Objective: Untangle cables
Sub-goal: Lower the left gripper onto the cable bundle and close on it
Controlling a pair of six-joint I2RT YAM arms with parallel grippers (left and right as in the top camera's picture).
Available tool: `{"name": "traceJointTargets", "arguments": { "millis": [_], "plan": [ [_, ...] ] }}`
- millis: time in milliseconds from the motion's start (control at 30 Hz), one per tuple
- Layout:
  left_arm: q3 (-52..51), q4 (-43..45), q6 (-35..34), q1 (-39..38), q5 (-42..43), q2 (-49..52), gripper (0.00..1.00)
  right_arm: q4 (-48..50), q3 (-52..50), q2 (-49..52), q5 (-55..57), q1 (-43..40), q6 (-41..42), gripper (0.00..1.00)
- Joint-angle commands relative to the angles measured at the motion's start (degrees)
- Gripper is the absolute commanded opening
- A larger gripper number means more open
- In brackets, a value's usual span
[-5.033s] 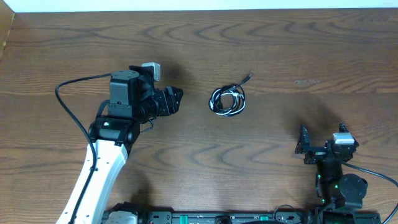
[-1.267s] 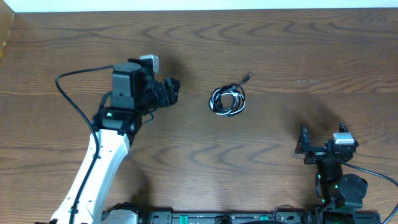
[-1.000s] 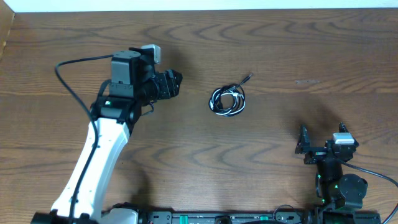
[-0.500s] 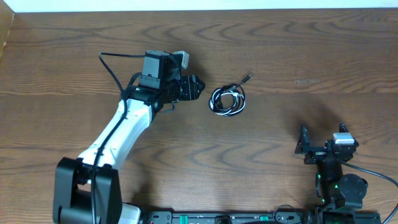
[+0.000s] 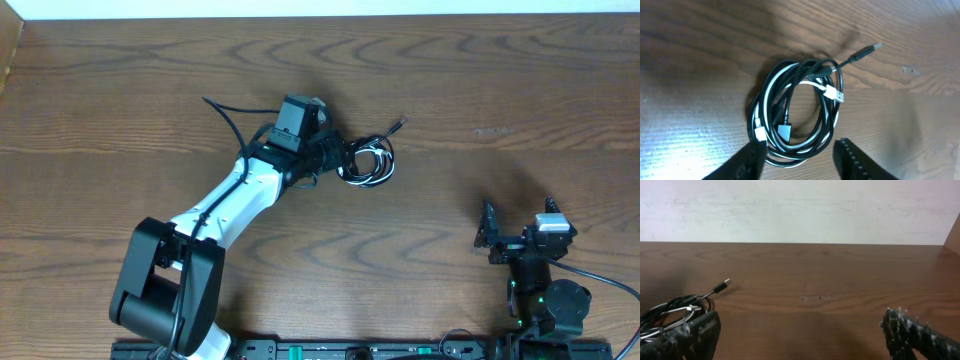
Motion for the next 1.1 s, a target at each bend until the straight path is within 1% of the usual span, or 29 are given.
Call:
{"name": "traceJointTargets", "arguments": {
  "millis": [0, 33, 100, 167, 200, 233, 267, 333, 400, 600, 900, 1067],
  "plan": [
    [0.87, -1.07, -6.19, -0.59, -1.73, 0.94, 0.43, -0.13, -0.2, -0.15, -0.5, -0.42, 2.47, 0.99],
    [0.83, -1.66, -7.37, -0.66, -1.75, 0.96, 0.42, -0.13, -0.2, -0.04, -0.39, -0.42, 3.72, 0.99],
    [0.33, -3.43, -13.05, -0.7, -3.78, 0.98, 0.41, -0.15, -0.2, 0.44, -0.28, -0.42, 6.58, 0.99],
    [-0.33, -4.24, -17.99, -0.83, -4.74, 1.07, 0.4, -0.17, -0.2, 1.01, 0.39, -0.42, 7.56, 0.99],
    [-0.63, -4.35, -21.51, -1.16, -5.4, 1.18, 0.4, -0.17, -0.2, 1.57, 0.57, -0.42, 7.67, 0.99],
    [-0.63, -4.42, -22.99, -1.49, -6.38, 1.33, 0.4, -0.2, -0.2, 1.97, 0.66, -0.42, 7.67, 0.99],
    [-0.63, -4.39, -27.04, -2.91, -10.27, 1.57, 0.4, -0.2, -0.17, 2.99, 0.72, -0.42, 8.15, 0.99],
    [-0.63, -4.37, -29.42, -4.24, -12.44, 1.95, 0.4, -0.17, -0.17, 4.02, 0.7, -0.42, 10.4, 0.99],
    [-0.63, -3.56, -29.99, -6.14, -13.14, 2.89, 0.4, -0.2, -0.2, 5.2, 0.28, -0.39, 14.93, 0.99],
    [-0.63, -3.56, -29.16, -7.61, -15.45, 3.52, 0.4, -0.15, -0.17, 8.66, 0.0, -0.39, 20.48, 0.99],
    [-0.63, -3.69, -30.47, -8.85, -16.22, 5.05, 0.4, -0.17, -0.17, 9.44, -0.11, -0.31, 20.5, 0.99],
    [-0.63, -1.81, -30.99, -10.71, -16.2, 7.28, 0.39, -0.15, -0.17, 9.44, -0.13, -0.31, 20.5, 0.99]
  ]
}}
